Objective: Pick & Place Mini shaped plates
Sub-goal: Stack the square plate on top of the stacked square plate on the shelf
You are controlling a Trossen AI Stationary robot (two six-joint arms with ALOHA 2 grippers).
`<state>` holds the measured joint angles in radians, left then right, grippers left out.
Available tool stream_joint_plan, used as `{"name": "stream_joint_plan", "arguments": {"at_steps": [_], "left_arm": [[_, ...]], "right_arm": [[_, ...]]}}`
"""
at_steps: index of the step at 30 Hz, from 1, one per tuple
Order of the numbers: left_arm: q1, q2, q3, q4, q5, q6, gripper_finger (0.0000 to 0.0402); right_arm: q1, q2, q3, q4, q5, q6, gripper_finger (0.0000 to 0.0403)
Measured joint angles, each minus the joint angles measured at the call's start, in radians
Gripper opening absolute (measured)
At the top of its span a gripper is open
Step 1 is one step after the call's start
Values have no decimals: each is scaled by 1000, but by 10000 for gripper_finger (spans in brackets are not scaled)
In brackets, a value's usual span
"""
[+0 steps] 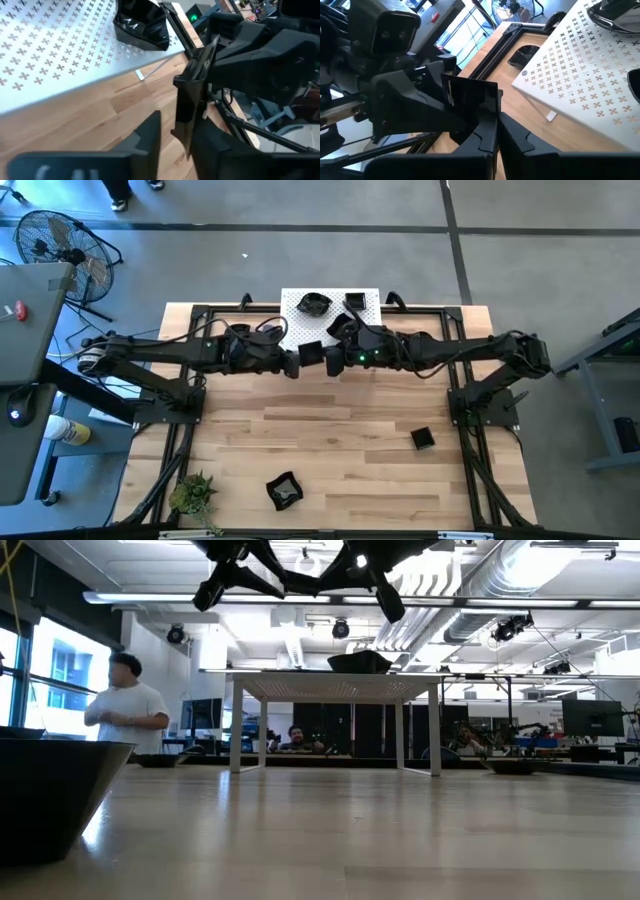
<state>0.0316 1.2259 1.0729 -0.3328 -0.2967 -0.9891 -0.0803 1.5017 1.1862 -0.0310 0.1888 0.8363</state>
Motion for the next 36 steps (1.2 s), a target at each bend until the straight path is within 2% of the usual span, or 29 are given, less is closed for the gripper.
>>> {"name": "stream_joint_plan", "arguments": {"at_steps": [7, 13, 17, 22, 24, 29, 36], "left_arm": [[1, -61, -1, -19, -10, 106, 158], [1, -187, -1, -70, -55, 283, 168], [1, -263, -1, -93, -75, 382, 135], [1, -298, -29, -72, -88, 463, 34], [1, -298, -49, -47, -78, 464, 9], [1, -297, -104, 15, -47, 463, 22], [1, -290, -123, 42, -32, 462, 2]], "right_arm": [[-25, -4, 0, 5, -7, 1, 2], [-131, -48, 0, -28, -66, -12, 7], [-285, -83, 0, -105, -175, -17, 7], [-495, -73, 1, -213, -312, -11, 7], [-559, -64, 1, -234, -351, -33, 7], [-667, -16, 1, -280, -443, -70, 7], [-736, 48, 0, -282, -514, -124, 8]]}}
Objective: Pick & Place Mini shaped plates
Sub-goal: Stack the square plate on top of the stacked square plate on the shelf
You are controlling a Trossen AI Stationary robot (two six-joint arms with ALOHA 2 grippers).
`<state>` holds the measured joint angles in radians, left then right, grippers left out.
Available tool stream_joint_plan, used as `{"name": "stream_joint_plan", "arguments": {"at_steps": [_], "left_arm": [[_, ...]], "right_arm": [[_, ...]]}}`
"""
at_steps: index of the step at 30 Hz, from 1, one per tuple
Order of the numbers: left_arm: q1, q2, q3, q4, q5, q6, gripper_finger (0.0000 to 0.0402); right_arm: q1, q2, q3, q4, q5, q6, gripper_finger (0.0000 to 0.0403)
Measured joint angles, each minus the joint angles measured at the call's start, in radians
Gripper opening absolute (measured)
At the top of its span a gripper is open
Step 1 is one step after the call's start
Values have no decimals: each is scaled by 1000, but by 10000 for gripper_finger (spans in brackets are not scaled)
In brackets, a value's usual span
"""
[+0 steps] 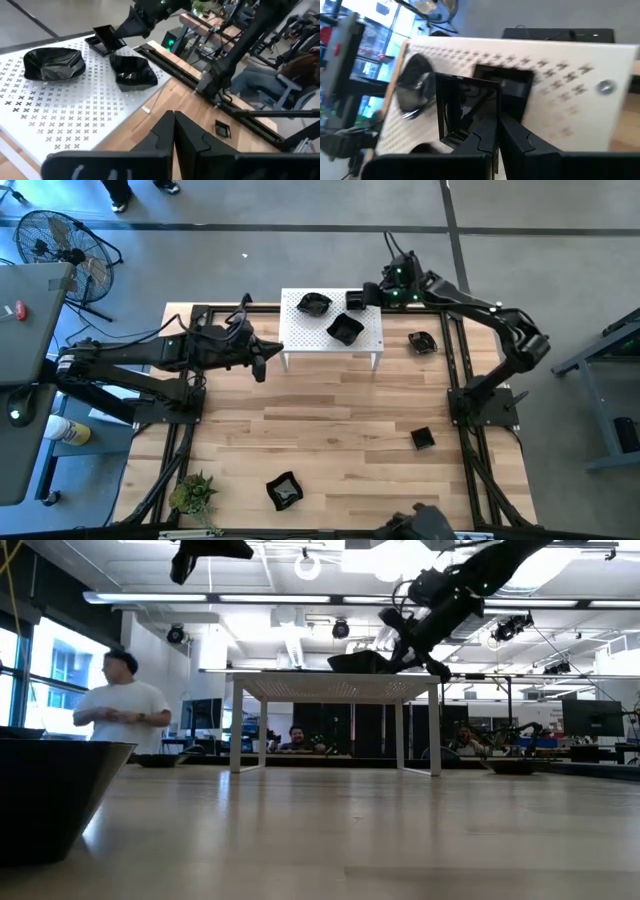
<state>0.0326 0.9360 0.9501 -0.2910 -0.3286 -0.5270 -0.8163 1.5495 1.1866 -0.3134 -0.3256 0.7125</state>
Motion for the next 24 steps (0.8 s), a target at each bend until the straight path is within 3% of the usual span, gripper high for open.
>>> {"name": "stream_joint_plan", "arguments": {"at_steps": [11, 24], "left_arm": [[0, 1, 0, -4, -1, 0, 3], [1, 1, 1, -36, -3, -33, 3]], "right_arm": [[-16, 33, 0, 44, -2, -24, 11], [-19, 19, 0, 45, -3, -96, 70]]}}
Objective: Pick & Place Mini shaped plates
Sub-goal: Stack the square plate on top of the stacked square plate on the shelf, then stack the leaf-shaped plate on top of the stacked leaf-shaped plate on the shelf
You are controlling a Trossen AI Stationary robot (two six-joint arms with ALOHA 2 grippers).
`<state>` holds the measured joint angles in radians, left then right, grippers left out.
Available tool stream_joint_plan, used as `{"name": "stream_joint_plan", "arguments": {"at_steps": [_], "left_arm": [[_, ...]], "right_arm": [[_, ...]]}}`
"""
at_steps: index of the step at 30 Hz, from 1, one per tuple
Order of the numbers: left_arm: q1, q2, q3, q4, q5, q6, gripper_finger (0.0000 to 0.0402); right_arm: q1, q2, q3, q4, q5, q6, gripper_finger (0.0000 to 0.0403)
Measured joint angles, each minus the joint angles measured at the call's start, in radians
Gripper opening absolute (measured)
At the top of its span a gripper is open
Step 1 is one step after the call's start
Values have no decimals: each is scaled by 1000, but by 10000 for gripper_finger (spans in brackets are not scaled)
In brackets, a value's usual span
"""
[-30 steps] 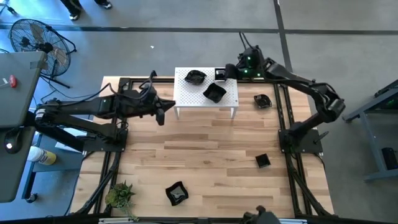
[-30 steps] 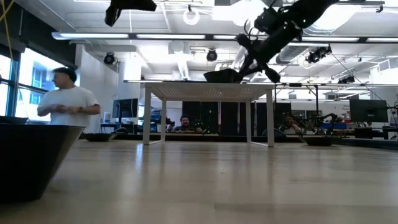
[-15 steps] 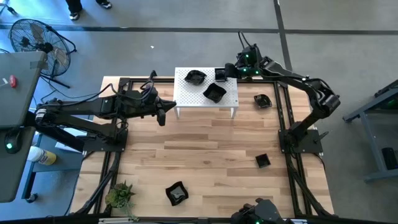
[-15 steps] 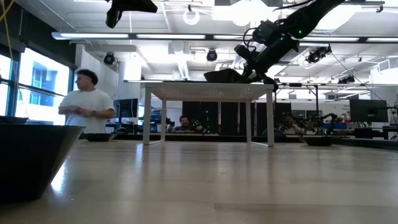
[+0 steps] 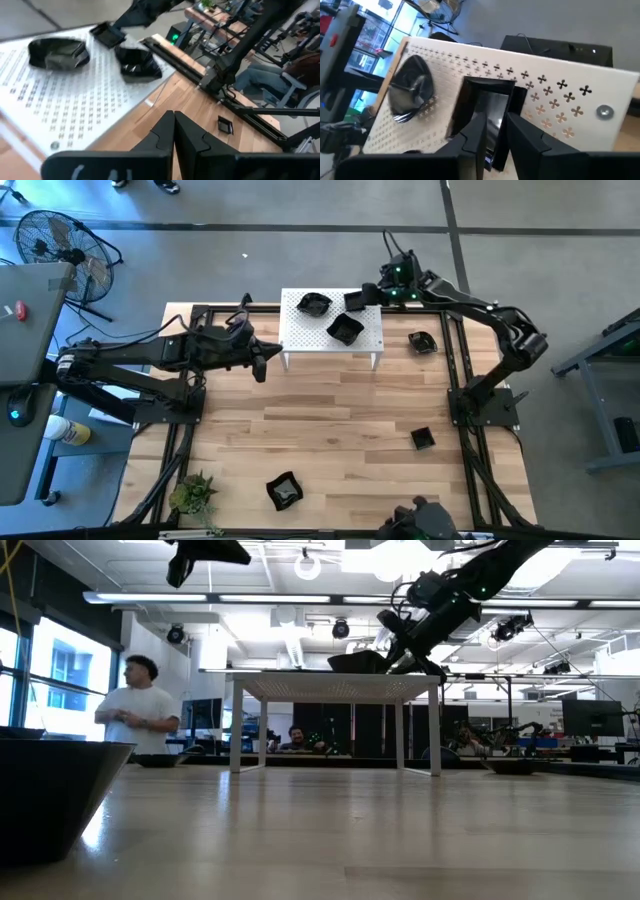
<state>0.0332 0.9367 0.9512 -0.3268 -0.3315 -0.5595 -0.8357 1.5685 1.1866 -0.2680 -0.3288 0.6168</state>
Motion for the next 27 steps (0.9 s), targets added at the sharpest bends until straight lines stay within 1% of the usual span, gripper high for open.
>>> {"name": "stream_joint_plan", "arguments": {"at_steps": [3, 6, 8, 9, 14, 17, 19, 22, 24, 25, 27], "left_arm": [[35, 0, 0, -56, 5, -52, 1], [78, 0, 0, -118, 20, -73, 1], [115, 0, 0, -157, 37, -73, 1], [134, 0, 0, -180, 49, -72, 1], [197, 0, -1, -229, 121, -21, 0], [196, -1, -42, -135, 128, 9, 0], [196, -10, -84, -64, 134, 24, 0], [196, -39, -148, 59, 146, 35, 0], [196, -46, -188, 112, 168, 33, 0], [196, -45, -205, 131, 176, 32, 0], [196, -44, -216, 154, 197, 32, 0]], "right_arm": [[-2, -49, 0, 0, -14, -63, 60], [15, -125, 0, -24, -13, -146, 31], [43, -184, -6, -33, 0, -190, 10], [62, -216, -15, -37, 10, -206, 5], [192, -377, -119, -46, 109, -232, 9], [290, -478, -209, -53, 177, -208, 2], [350, -542, -273, -70, 235, -163, 4], [402, -638, -364, -114, 332, -73, 2], [389, -690, -406, -164, 382, -1, 2], [364, -708, -422, -192, 393, 28, 2], [292, -719, -434, -257, 378, 31, 2]]}}
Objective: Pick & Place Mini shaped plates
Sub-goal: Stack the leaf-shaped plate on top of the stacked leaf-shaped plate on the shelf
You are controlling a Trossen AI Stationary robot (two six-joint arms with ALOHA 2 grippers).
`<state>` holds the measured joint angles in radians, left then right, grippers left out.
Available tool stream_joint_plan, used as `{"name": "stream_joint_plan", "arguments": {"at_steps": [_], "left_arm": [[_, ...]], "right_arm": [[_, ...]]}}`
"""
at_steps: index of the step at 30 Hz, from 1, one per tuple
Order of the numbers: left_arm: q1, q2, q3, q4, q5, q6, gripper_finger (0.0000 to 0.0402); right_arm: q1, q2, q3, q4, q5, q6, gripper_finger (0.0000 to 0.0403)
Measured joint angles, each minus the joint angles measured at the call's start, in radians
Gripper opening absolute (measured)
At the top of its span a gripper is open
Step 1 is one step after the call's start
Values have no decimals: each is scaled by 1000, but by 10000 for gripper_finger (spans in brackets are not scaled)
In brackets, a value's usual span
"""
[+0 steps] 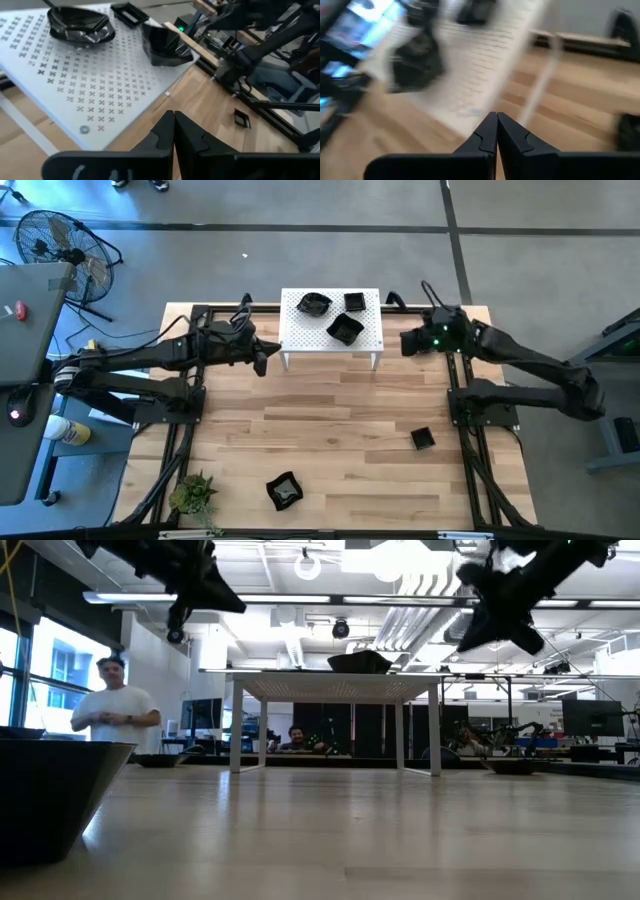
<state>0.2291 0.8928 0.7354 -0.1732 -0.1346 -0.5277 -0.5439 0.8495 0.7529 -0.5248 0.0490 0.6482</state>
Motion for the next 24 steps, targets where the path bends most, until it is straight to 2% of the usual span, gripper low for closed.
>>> {"name": "stream_joint_plan", "arguments": {"at_steps": [3, 6, 14, 19, 24], "left_arm": [[0, 1, 0, 3, 3, 1, 0], [0, 2, 0, -1, 3, 4, 0], [0, 0, 0, -17, 57, 5, 0], [0, 0, 0, -17, 86, 7, 0], [0, 0, 0, -17, 102, 8, 0]], "right_arm": [[-139, 46, 25, -76, -68, -74, 1], [-266, 152, 80, -115, -111, -194, 1], [-487, 562, 270, -260, -238, -462, 11], [-541, 746, 386, -377, -201, -556, 62], [-580, 837, 464, -437, -119, -618, 112]]}}
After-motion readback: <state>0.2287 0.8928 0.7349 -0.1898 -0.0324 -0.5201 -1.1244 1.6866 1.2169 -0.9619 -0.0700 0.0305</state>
